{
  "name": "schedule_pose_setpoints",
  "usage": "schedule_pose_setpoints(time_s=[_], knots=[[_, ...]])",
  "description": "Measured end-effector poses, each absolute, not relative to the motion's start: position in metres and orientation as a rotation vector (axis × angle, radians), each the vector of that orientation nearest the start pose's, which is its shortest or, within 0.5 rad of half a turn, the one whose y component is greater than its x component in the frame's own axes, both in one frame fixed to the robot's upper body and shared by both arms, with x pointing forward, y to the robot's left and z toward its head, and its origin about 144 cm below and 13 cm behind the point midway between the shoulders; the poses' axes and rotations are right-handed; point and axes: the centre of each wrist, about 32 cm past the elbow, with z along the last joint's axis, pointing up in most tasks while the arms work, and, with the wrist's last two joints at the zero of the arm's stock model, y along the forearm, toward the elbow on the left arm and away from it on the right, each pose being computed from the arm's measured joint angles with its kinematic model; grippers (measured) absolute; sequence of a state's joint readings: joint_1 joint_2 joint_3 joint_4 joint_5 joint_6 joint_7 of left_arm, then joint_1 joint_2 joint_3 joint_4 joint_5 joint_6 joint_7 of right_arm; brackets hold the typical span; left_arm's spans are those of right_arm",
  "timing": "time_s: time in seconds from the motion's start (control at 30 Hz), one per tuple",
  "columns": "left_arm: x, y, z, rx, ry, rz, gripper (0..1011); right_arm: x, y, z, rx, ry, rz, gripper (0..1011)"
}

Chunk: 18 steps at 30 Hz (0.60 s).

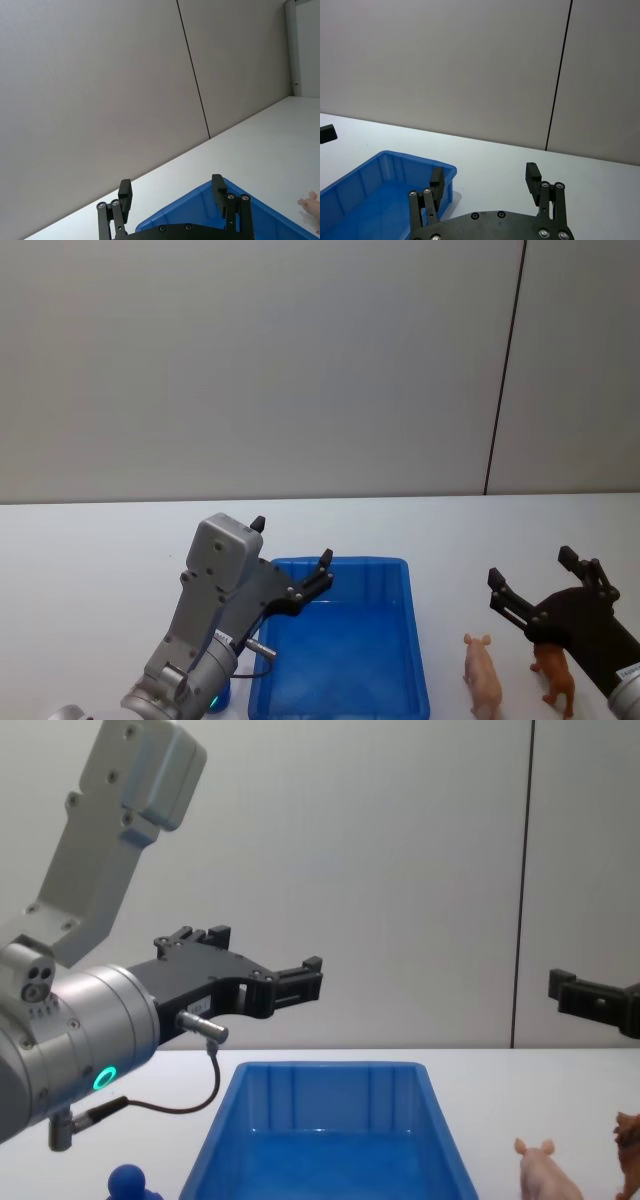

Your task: Pick up the two dolls from the table and place them into the box.

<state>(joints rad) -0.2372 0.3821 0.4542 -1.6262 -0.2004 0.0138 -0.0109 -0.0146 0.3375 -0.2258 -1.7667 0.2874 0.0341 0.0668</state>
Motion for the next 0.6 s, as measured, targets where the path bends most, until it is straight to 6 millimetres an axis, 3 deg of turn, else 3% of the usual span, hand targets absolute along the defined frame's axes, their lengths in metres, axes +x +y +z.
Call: schedule_pose_setpoints(time_s=[0.6], knots=[[0.492,0.1984,1.2044,0.061,-0.268,1.124,1001,0.4433,-0.2371,1.1887,0.026,-0.075,-1.23,1001]])
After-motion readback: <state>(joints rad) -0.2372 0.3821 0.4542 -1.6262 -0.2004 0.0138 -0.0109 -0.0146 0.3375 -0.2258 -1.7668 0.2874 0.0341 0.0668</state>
